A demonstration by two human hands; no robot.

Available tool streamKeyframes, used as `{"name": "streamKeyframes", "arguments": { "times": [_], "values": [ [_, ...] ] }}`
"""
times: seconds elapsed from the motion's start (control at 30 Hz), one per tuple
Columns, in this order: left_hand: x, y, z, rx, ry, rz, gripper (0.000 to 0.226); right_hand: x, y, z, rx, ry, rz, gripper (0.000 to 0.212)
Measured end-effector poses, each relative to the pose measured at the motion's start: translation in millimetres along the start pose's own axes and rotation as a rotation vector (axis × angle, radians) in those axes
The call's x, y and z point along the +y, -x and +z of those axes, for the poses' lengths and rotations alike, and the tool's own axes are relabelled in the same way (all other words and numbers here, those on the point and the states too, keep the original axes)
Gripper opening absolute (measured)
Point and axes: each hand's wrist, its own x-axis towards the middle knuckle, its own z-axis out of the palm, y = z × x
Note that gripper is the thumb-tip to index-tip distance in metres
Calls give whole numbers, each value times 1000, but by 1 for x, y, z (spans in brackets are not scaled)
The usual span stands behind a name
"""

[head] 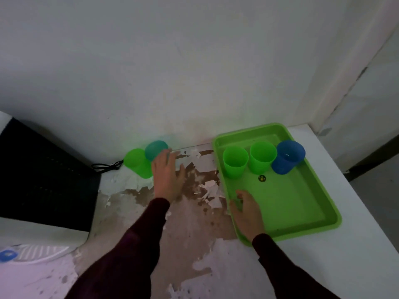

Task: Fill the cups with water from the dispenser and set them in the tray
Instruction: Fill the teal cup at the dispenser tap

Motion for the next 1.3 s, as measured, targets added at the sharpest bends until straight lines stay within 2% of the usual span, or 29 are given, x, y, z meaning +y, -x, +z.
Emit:
{"name": "streamKeyframes", "arguments": {
  "times": [0.07, 0.13, 0.2, 0.27, 0.37, 0.47, 0.63, 0.7, 0.8, 0.9, 1.07, 1.13, 1.3],
  "values": [
    [-12, -22, -8, -39, -103, -109, 53, -6, 7, 14, -67, 46, -43, 62],
    [-21, -40, -11, -165, -182, -241, 69, -7, 10, 24, -80, 169, -93, 74],
    [-27, -53, -10, -307, -274, -307, 79, -6, 10, 29, -49, 291, -114, 76],
    [-31, -58, -7, -381, -348, -308, 79, -6, 12, 31, -34, 348, -126, 74],
    [-36, -58, -7, -335, -415, -253, 70, -5, 14, 30, -26, 383, -160, 68],
    [-35, -50, -15, -276, -431, -183, 71, -7, 17, 27, -42, 326, -156, 67],
    [-16, -17, -35, -177, -151, -114, 72, -17, 28, 30, 18, 325, -147, 62],
    [-10, 4, -47, -198, 33, -97, 73, -26, 39, 37, 58, 340, -174, 62],
    [-11, 41, -70, -261, 273, -108, 76, -49, 58, 53, 75, 165, -238, 75],
    [-15, 78, -90, -305, 396, -97, 79, -76, 81, 66, 13, -68, -309, 86],
    [-72, 140, -136, -229, 491, -25, 72, -122, 133, 131, -73, -344, -342, 67],
    [-108, 163, -151, -198, 543, -105, 74, -132, 154, 167, -126, -354, -339, 60],
    [-206, 215, -180, -123, 849, -476, 95, -159, 193, 260, -279, -356, -315, 54]
  ]
}}
